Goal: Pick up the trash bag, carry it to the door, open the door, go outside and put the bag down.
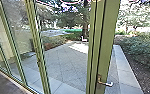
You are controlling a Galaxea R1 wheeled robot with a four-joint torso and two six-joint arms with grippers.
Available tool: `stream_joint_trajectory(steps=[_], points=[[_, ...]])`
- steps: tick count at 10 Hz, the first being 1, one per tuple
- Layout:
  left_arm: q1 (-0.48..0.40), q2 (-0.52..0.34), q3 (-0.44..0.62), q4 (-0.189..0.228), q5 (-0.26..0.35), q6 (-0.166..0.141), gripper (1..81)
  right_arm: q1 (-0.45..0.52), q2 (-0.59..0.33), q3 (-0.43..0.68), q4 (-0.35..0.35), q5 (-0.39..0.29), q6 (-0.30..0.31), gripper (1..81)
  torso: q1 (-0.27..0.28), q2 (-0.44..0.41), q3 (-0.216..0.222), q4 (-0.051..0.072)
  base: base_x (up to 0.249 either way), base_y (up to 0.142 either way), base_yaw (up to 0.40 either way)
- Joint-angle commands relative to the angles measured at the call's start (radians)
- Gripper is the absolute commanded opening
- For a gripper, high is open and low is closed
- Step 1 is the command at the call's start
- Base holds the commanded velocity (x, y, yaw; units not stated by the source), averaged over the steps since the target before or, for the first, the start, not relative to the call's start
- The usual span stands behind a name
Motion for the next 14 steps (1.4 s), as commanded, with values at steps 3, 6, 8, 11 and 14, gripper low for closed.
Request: stream_joint_trajectory(steps=[3,6,8,11,14], points=[[-0.052,0.006,0.001,-0.006,0.061,0.0,1.0,0.201,-0.283,0.286,0.047,-0.042,0.003,81.1,0.0,0.0,0.0,0.0,0.0,0.0,0.0],[-0.052,0.01,0.001,-0.006,0.061,0.0,1.0,0.306,-0.404,0.394,0.135,-0.063,0.003,81.1,0.0,0.0,0.0,0.0,0.0,0.0,0.0],[-0.054,0.019,0.001,0.001,0.061,0.002,1.0,0.395,-0.455,0.434,0.222,-0.102,0.003,81.1,0.0,0.0,0.0,0.0,0.0,0.0,0.0],[-0.054,0.016,0.001,-0.007,0.061,-0.001,1.0,0.573,-0.479,0.458,0.357,-0.217,0.009,81.1,0.0,0.0,0.0,0.0,0.0,0.0,0.0],[-0.051,0.013,-0.001,-0.009,0.061,-0.005,1.0,0.769,-0.51,0.435,0.465,-0.373,0.02,81.1,0.0,0.0,0.0,0.0,0.0,0.0,0.0]])
